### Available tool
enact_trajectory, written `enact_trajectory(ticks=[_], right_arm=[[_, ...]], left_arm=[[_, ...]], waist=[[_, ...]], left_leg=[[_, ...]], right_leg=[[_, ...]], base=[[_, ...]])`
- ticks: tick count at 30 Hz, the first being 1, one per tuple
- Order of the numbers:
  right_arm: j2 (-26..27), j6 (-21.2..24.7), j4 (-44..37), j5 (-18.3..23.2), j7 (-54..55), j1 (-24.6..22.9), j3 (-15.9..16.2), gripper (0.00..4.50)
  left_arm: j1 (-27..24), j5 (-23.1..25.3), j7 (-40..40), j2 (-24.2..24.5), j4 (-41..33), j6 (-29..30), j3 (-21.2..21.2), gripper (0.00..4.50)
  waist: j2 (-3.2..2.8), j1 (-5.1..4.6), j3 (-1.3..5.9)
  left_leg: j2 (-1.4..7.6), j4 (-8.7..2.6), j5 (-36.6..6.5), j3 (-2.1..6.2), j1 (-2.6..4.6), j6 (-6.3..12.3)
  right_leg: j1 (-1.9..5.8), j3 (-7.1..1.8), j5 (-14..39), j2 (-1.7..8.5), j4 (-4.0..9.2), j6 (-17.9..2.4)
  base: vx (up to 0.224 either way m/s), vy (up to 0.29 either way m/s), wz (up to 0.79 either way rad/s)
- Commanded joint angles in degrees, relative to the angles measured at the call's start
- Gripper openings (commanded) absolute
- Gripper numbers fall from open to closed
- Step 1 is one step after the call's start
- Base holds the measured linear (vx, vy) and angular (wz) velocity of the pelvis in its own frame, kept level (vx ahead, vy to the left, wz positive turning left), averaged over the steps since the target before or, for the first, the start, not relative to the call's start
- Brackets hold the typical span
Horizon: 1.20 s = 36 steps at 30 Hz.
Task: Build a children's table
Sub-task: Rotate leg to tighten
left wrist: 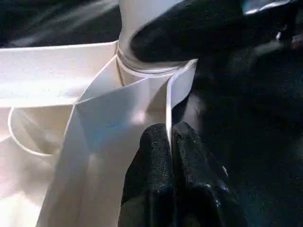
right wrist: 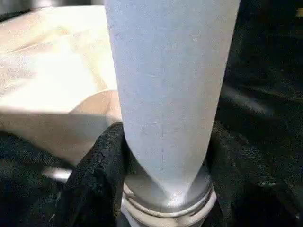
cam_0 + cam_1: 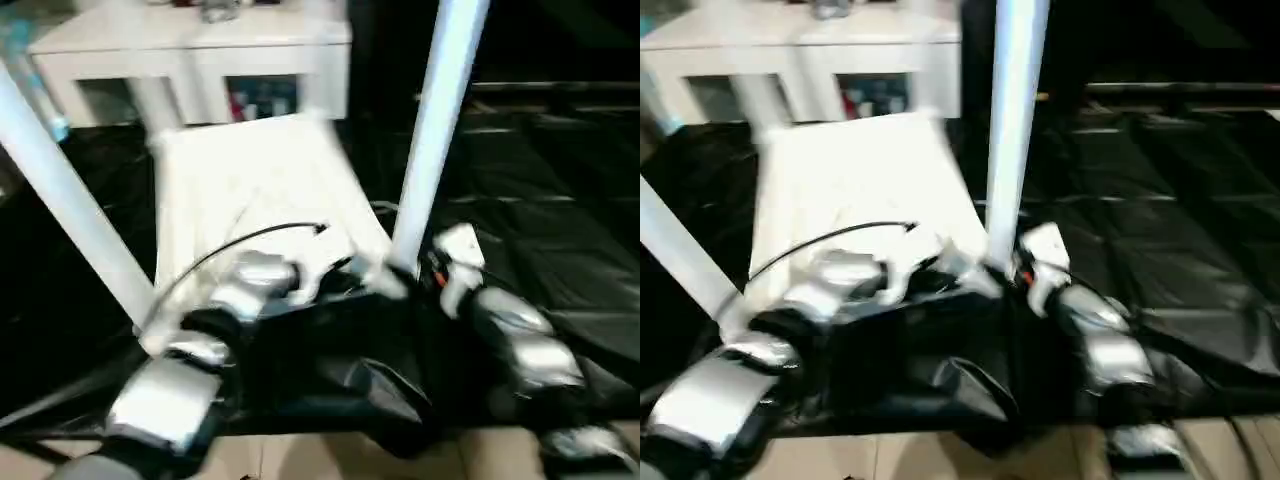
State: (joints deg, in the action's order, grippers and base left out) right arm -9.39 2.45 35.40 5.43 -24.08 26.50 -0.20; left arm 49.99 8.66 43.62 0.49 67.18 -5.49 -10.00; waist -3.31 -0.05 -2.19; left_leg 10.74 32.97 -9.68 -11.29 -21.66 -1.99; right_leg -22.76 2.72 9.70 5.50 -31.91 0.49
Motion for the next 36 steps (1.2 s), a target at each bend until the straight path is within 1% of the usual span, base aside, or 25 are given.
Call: enact_trajectory(ticks=[1, 2, 3, 4, 5, 6, 7, 8, 10, 11, 12, 14, 15, 16, 17, 19, 20, 21, 22, 23, 25, 27, 31, 32, 36], right_arm=[[3.6, 4.2, 5.6, -2.4, 4.5, -0.5, 2.4, 2.25], [3.6, 4.2, 5.7, -2.5, 4.5, -0.5, 2.4, 2.25], [4.3, 3.5, 6.4, -2.8, 5.3, 0.2, 2.7, 2.25], [4.6, 1.1, 7.2, -4.2, 5.4, 1.1, 3.8, 2.25], [4.6, 0.3, 7.2, -4.4, 4.7, 1.3, 4.2, 2.25], [4.6, -0.5, 7.0, -4.3, 3.7, 1.3, 4.2, 2.70], [4.5, -0.8, 6.5, -3.4, 2.3, 1.2, 3.7, 2.81], [4.5, -0.8, 6.5, -3.4, 2.3, 1.2, 3.7, 2.81], [2.9, -2.0, 4.0, -1.1, -3.7, 0.6, 3.4, 3.00], [2.2, -2.2, 3.3, -0.8, -5.5, 0.3, 3.7, 3.00], [0.6, -2.4, 1.8, 0.1, -9.7, -0.3, 4.2, 3.16], [-0.1, -2.3, 1.1, 0.5, -11.5, -0.6, 4.4, 3.16], [-3.3, -1.9, -1.4, 1.5, -18.2, -1.6, 5.7, 3.16], [-3.3, -1.9, -1.4, 1.5, -18.3, -1.6, 5.7, 3.16], [-5.7, -1.8, -2.7, 2.0, -22.5, -2.2, 6.2, 3.16], [-8.4, -1.9, -4.1, 2.7, -27.0, -2.7, 6.4, 3.16], [-10.0, -1.9, -4.5, 3.2, -29.3, -2.6, 6.1, 3.16], [-11.0, -1.9, -4.8, 3.6, -30.8, -2.6, 5.9, 3.16], [-11.9, -1.8, -5.0, 3.9, -32.1, -2.4, 5.7, 3.16], [-13.0, -1.4, -5.5, 4.4, -34.4, -2.3, 5.4, 3.16], [-13.8, -1.0, -6.0, 4.7, -35.9, -2.2, 5.4, 3.16], [-14.6, -0.5, -6.5, 5.1, -37.1, -2.2, 5.6, 3.16], [-16.4, 0.3, -6.9, 5.2, -40.9, -2.3, 6.6, 3.16], [-16.5, 0.5, -7.0, 5.4, -41.4, -2.3, 6.6, 3.02], [-16.4, 1.1, -6.6, 6.1, -42.6, -2.1, 6.4, 2.73]], left_arm=[[1.0, 0.2, -3.1, -3.4, 0.8, 0.4, -0.7, 0.00], [1.0, 0.2, -3.1, -3.4, 0.8, 0.4, -0.7, 0.00], [1.2, 0.4, -3.5, -4.0, 0.9, 0.2, -1.0, 0.00], [1.4, 0.7, -3.8, -4.7, 1.1, -0.1, -1.3, 0.00], [1.5, 0.8, -3.7, -4.8, 1.2, -0.3, -1.4, 0.00], [1.5, 0.9, -3.3, -4.9, 1.2, -0.6, -1.4, 0.00], [1.5, 0.9, -2.6, -4.7, 1.1, -0.8, -1.3, 0.00], [1.5, 0.9, -2.6, -4.7, 1.1, -0.8, -1.3, 0.00], [1.2, 0.7, 0.5, -3.3, 0.7, -1.7, -1.4, 0.00], [1.1, 0.6, 1.5, -2.9, 0.6, -2.1, -1.5, 0.00], [0.8, 0.3, 3.8, -1.9, 0.3, -2.9, -1.6, 0.00], [0.7, 0.1, 4.8, -1.6, 0.2, -3.2, -1.6, 0.00], [0.2, -0.3, 8.6, 0.0, -0.1, -4.0, -1.8, 0.00], [0.2, -0.3, 8.6, 0.0, -0.1, -4.0, -1.8, 0.00], [-0.2, -0.6, 12.1, 1.1, -0.6, -4.8, -1.9, 0.00], [-1.0, -1.3, 16.9, 2.6, -1.3, -5.3, -2.0, 0.00], [-1.4, -1.7, 19.9, 3.4, -1.7, -5.5, -2.1, 0.00], [-1.7, -1.8, 21.9, 3.9, -2.0, -5.7, -2.3, 0.00], [-2.0, -1.9, 23.5, 4.3, -2.1, -5.8, -2.4, 0.00], [-2.3, -2.5, 26.3, 4.9, -2.4, -6.1, -2.3, 0.00], [-2.6, -2.9, 28.2, 5.3, -2.6, -6.1, -2.2, 0.00], [-2.8, -3.2, 29.7, 5.8, -2.9, -6.3, -2.2, 0.00], [-3.2, -4.4, 33.5, 6.8, -4.0, -5.5, -1.7, 0.00], [-3.2, -4.4, 33.8, 7.0, -4.1, -5.4, -1.7, 0.00], [-3.2, -4.5, 34.6, 7.6, -4.3, -5.3, -1.5, 0.00]], waist=[[-0.06, -0.56, 2.35], [0.29, -0.78, 2.31], [0.50, -0.99, 2.43], [0.29, -1.03, 2.41], [0.26, -1.31, 2.48], [0.21, -1.44, 2.52], [0.27, -1.43, 2.57], [0.26, -1.37, 2.62], [0.46, -1.25, 2.74], [0.55, -1.01, 2.86], [0.76, -0.78, 2.96], [0.71, -0.61, 3.14], [0.95, -0.48, 3.19], [1.22, -0.30, 3.27], [1.03, 0.06, 3.45], [1.01, 1.24, 3.53], [0.97, 1.34, 3.64], [0.90, 1.71, 3.86], [1.02, 1.93, 3.95], [0.93, 2.39, 3.92], [0.92, 3.39, 3.86], [0.86, 3.87, 3.76], [0.98, 3.89, 3.55], [1.10, 3.89, 3.55], [1.04, 3.83, 3.62]], left_leg=[[1.55, -4.79, -29.0, 2.12, 1.55, -0.27], [1.55, -4.80, -29.7, 2.02, 1.56, -0.26], [1.48, -4.83, -30.2, 2.09, 1.50, -0.12], [1.48, -4.85, -30.5, 2.09, 1.58, -0.03], [1.52, -4.82, -31.2, 2.05, 1.68, 0.01], [1.55, -4.91, -31.1, 2.05, 1.62, 0.26], [1.61, -4.96, -30.9, 2.03, 1.58, 0.44], [1.69, -4.99, -30.6, 1.96, 1.49, 0.67], [1.69, -4.98, -29.8, 1.78, 1.43, 1.23], [1.75, -4.92, -28.4, 1.68, 1.32, 1.85], [1.75, -4.84, -26.8, 1.54, 1.04, 2.82], [1.87, -4.67, -24.0, 1.32, 0.78, 3.90], [1.85, -4.56, -22.2, 1.23, 0.66, 4.54], [1.82, -4.41, -21.4, 1.17, 0.61, 5.11], [2.05, -4.17, -19.5, 0.94, 0.71, 5.89], [2.17, -3.78, -15.6, 0.62, 0.40, 7.54], [2.21, -3.66, -14.7, 0.53, 0.39, 7.83], [2.23, -3.39, -12.2, 0.53, 0.16, 8.49], [2.31, -3.25, -11.3, 0.47, 0.23, 8.75], [2.37, -3.09, -10.4, 0.30, 0.40, 9.14], [2.48, -3.00, -10.3, 0.23, 0.56, 8.96], [2.61, -3.18, -10.9, 0.25, 0.74, 8.41], [2.61, -3.48, -13.1, 0.39, 0.74, 6.82], [2.59, -3.49, -13.2, 0.36, 0.77, 6.74], [2.57, -3.47, -12.8, 0.40, 0.74, 6.34]], right_leg=[[0.70, -0.34, 34.2, 2.58, 5.76, -6.1], [0.58, -0.26, 33.8, 2.42, 5.99, -6.2], [0.75, -0.18, 33.0, 2.42, 5.90, -6.3], [0.69, -0.20, 32.7, 2.43, 5.92, -6.4], [0.63, -0.16, 31.9, 2.40, 5.93, -6.8], [0.77, -0.20, 30.7, 2.45, 5.92, -7.2], [0.84, -0.25, 29.9, 2.46, 5.87, -7.5], [0.91, -0.41, 28.2, 2.47, 5.72, -8.2], [1.04, -0.68, 25.8, 2.50, 5.47, -9.2], [1.26, -0.85, 23.9, 2.56, 5.24, -9.9], [1.65, -0.93, 21.8, 2.61, 5.05, -10.6], [1.83, -1.14, 18.8, 2.81, 4.61, -11.9], [1.96, -1.13, 17.6, 2.85, 4.49, -12.4], [2.14, -1.08, 17.3, 2.86, 4.43, -12.6], [2.03, -1.23, 16.0, 2.94, 4.20, -13.1], [2.31, -1.04, 13.1, 2.82, 3.68, -14.0], [2.28, -1.04, 11.9, 2.81, 3.47, -14.3], [2.50, -0.96, 8.9, 2.86, 2.98, -15.0], [2.45, -0.98, 7.7, 2.82, 2.81, -15.4], [2.20, -1.03, 6.1, 2.73, 2.59, -16.1], [2.20, -1.09, 5.4, 2.78, 2.28, -16.8], [2.11, -1.06, 6.8, 2.78, 2.37, -16.5], [2.17, -1.06, 10.9, 2.76, 2.65, -15.4], [2.16, -1.08, 11.3, 2.78, 2.71, -15.3], [2.14, -1.12, 11.8, 2.80, 2.72, -15.0]], base=[[0.000, 0.000, 0.00], [0.000, 0.000, 0.00], [0.000, 0.000, 0.00], [0.000, 0.000, 0.00], [0.000, 0.000, 0.00], [0.000, 0.000, 0.00], [0.000, 0.000, 0.00], [0.000, 0.000, 0.00], [0.000, 0.000, 0.00], [0.000, 0.000, 0.00], [0.000, 0.000, 0.00], [0.000, 0.000, 0.00], [0.000, 0.000, 0.00], [0.000, 0.000, 0.00], [0.000, 0.000, 0.00], [0.000, 0.000, 0.00], [0.000, 0.000, 0.00], [0.000, 0.000, 0.00], [0.000, 0.000, 0.00], [0.000, 0.000, 0.00], [0.000, 0.000, 0.00], [0.000, 0.000, 0.00], [0.000, 0.000, 0.00], [0.000, 0.000, 0.00], [0.000, 0.000, 0.00]])
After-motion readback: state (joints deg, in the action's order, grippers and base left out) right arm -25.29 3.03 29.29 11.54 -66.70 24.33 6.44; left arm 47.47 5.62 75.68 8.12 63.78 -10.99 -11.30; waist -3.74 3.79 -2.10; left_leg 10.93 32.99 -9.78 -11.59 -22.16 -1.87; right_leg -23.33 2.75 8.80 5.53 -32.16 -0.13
